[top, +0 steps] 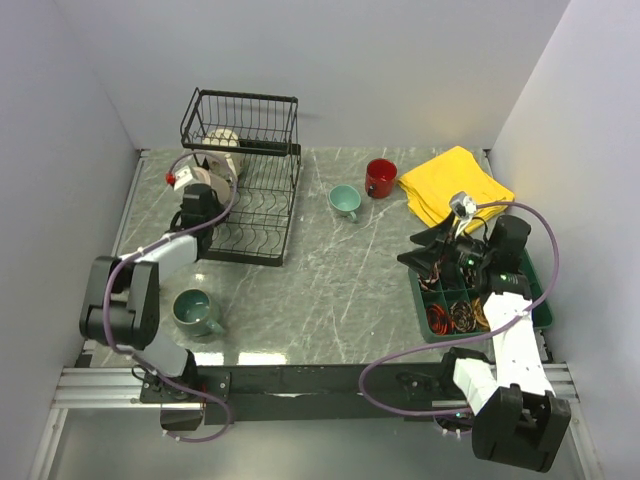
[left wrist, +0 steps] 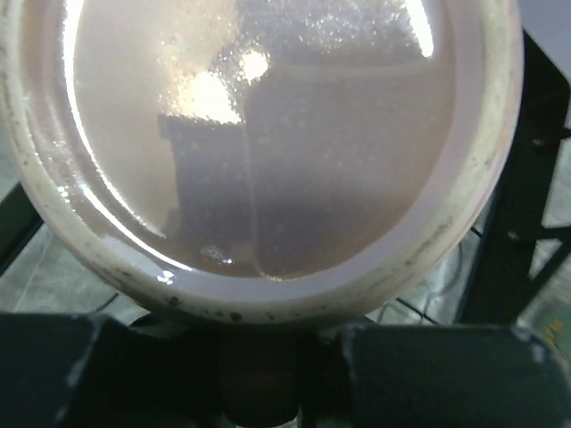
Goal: Load the cups into the dish rack
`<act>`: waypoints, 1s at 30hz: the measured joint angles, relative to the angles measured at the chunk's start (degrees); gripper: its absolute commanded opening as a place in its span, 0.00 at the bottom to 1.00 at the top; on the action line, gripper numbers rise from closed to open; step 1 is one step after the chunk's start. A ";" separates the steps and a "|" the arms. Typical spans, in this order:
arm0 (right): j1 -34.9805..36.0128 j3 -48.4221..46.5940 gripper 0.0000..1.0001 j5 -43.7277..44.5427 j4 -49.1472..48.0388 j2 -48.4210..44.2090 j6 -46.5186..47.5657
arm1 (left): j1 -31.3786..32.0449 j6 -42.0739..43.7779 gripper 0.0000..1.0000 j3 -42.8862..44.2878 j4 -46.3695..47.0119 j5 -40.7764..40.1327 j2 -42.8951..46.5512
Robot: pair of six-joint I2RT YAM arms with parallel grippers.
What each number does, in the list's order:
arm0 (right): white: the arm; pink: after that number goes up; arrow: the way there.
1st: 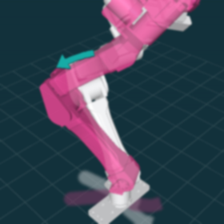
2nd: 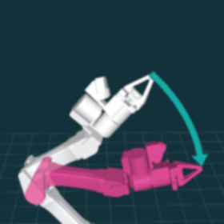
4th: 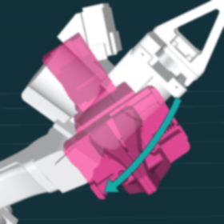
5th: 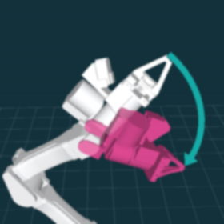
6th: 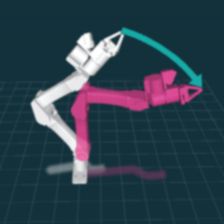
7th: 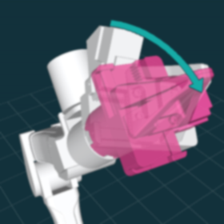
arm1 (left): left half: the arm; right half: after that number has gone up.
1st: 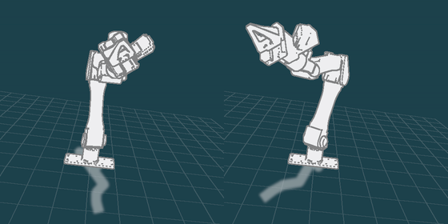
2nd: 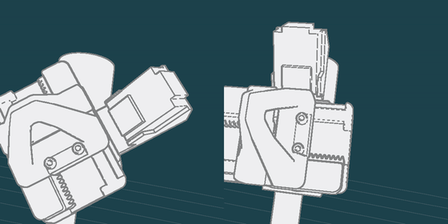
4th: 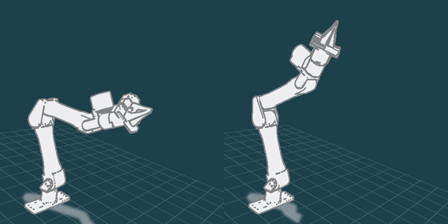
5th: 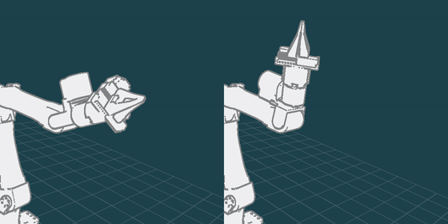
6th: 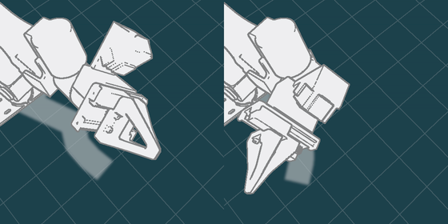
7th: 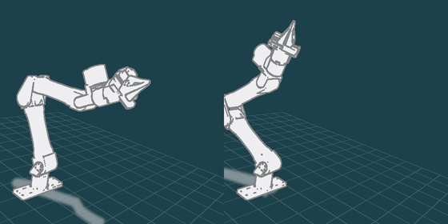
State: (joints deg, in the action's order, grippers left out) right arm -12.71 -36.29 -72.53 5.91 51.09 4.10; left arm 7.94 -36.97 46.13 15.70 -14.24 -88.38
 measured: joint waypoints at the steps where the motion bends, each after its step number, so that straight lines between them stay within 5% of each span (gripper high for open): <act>1: -0.24 0.07 0.86 -0.13 0.02 -0.07 -0.09 | 0.00 0.22 0.01 1.25 -0.44 -0.63 -1.29; 24: -2.89 0.09 0.87 -1.66 -0.59 -1.16 -1.18 | 0.35 0.35 0.05 14.05 -8.04 -5.14 -14.75; 30: -3.21 0.09 0.87 -2.16 -0.76 -1.16 -1.31 | 0.35 0.22 0.34 16.13 -9.35 -5.20 -16.11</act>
State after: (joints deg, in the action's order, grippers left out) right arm -15.92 -36.21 -74.70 5.15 49.93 2.79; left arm 8.29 -36.75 62.26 6.35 -19.44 -104.49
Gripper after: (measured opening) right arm 0.867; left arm 0.272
